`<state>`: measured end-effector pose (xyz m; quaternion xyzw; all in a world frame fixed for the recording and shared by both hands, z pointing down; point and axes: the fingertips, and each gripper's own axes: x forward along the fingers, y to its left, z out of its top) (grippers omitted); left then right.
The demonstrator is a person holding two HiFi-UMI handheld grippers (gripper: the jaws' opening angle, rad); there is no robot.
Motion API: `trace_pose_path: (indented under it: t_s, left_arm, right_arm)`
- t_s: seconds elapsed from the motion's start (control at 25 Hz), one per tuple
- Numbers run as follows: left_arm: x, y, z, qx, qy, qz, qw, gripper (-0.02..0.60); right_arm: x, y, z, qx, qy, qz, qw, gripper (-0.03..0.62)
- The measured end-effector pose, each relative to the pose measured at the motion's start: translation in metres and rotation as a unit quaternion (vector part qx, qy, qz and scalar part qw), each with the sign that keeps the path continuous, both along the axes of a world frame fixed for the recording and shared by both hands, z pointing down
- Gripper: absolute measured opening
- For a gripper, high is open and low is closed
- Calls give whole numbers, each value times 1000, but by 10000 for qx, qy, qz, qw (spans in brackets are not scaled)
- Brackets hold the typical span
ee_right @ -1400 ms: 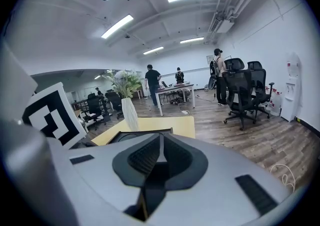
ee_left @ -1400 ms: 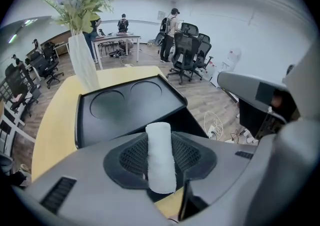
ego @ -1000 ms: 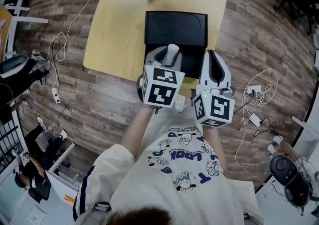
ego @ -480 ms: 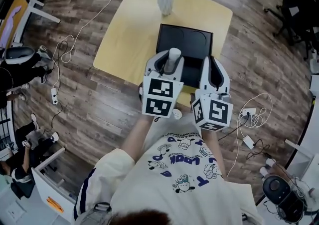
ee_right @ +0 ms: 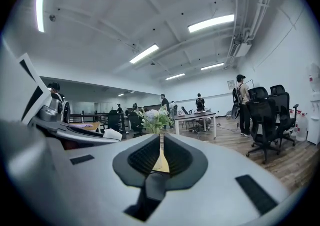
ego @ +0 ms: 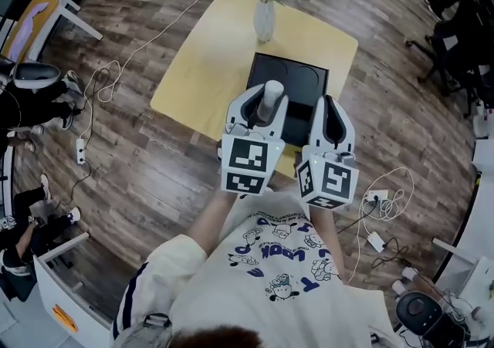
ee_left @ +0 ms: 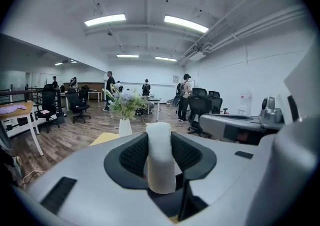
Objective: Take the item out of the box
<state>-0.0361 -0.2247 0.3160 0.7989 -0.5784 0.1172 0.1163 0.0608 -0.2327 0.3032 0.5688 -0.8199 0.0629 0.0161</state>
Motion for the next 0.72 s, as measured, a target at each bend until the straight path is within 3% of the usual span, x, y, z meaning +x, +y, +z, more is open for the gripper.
trace_pose_path:
  t_s: [0.48, 0.72]
  left_arm:
    - [-4, 13, -32, 800, 64, -364, 9961, 147]
    - [-5, 22, -37, 983, -11, -448, 9942, 147]
  right_arm:
    - [1, 8, -14, 240, 4, -78, 9997, 43]
    - [3, 16, -17, 280, 14, -97, 9996, 43]
